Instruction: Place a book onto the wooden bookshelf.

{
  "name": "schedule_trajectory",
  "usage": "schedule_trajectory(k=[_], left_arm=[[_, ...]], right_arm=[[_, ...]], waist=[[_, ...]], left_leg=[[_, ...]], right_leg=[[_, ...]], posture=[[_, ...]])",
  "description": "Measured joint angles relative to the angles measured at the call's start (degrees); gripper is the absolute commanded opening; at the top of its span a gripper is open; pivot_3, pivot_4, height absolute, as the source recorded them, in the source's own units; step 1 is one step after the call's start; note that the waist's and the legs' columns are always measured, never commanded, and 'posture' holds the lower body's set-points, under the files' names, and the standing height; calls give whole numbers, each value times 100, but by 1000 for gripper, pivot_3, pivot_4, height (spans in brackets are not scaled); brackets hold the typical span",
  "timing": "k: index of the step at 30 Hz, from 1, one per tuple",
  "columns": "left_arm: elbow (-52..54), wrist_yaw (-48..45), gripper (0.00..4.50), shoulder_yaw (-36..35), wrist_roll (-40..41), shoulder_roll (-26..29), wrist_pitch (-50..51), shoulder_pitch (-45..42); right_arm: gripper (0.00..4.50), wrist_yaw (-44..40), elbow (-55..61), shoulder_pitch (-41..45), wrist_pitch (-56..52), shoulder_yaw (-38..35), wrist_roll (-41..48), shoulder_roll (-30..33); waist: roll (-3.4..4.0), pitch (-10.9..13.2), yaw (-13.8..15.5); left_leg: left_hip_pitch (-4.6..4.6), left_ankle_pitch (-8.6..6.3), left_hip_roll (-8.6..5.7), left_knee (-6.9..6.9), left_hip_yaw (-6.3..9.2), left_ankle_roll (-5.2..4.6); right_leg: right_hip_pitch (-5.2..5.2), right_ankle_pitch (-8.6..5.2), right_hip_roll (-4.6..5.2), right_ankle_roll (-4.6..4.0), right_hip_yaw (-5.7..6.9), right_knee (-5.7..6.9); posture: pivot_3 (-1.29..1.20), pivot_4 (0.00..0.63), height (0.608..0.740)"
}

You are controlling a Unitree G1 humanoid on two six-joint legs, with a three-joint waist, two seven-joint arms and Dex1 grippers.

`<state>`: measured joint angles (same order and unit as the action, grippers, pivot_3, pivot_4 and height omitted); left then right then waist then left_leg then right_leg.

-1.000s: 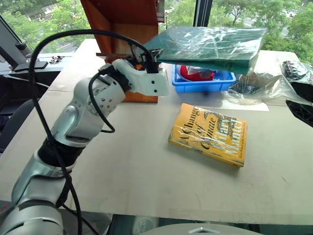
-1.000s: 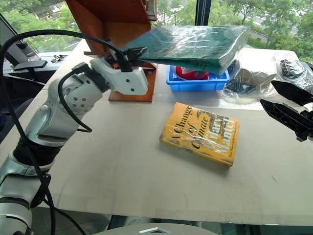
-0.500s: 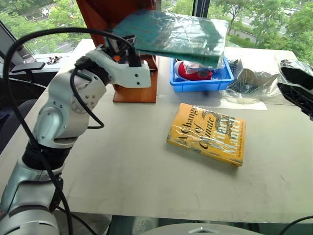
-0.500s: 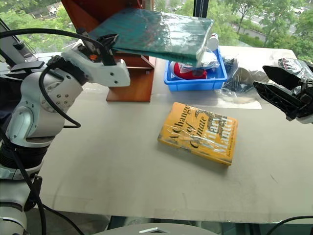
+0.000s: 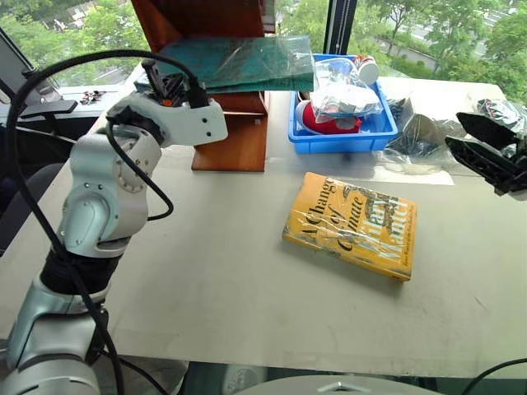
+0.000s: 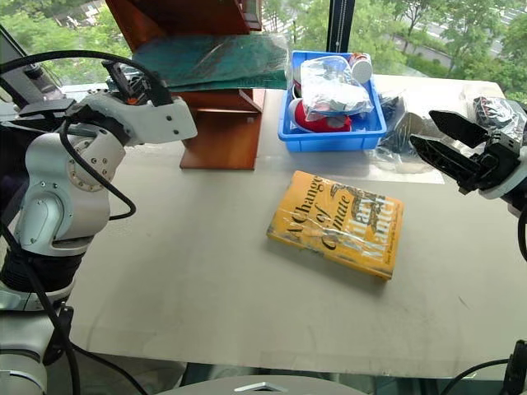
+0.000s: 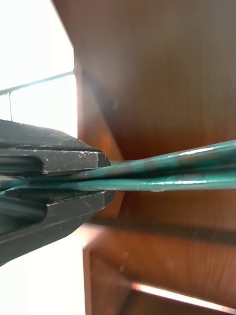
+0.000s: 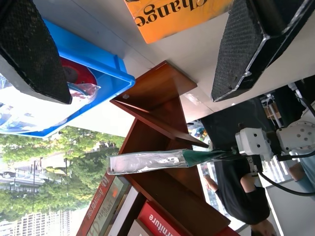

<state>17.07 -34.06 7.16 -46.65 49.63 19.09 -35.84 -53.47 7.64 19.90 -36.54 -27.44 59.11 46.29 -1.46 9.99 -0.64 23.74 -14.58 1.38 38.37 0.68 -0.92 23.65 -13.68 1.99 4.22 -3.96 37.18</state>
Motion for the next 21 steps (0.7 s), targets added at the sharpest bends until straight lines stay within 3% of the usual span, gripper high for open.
schedule_trajectory(k=[11, 14, 21], left_arm=[[213, -346, 51, -39, -62, -41, 403, 23], [249, -404, 993, -66, -78, -36, 491, 40], [249, -432, 4304, -344, -192, 1, 743, 71]], right_arm=[[4500, -77, -37, 122, 190, 29, -265, -151], [4500, -65, -189, 254, 340, 78, -439, -249], [4500, -171, -282, 257, 332, 79, -457, -344]], waist=[[0, 0, -49], [0, 0, -55], [0, 0, -13]], left_leg=[[-13, 0, 0, 2, -1, 0], [-14, 0, 0, 7, -3, 0], [-11, 0, -2, 11, 0, 0]], right_leg=[[1, -1, -1, -1, -1, 30], [1, -1, -1, -1, -3, 38], [1, -1, 0, -1, -1, 40]], posture=[[0, 150, 740], [0, 150, 740], [0, 150, 740]])
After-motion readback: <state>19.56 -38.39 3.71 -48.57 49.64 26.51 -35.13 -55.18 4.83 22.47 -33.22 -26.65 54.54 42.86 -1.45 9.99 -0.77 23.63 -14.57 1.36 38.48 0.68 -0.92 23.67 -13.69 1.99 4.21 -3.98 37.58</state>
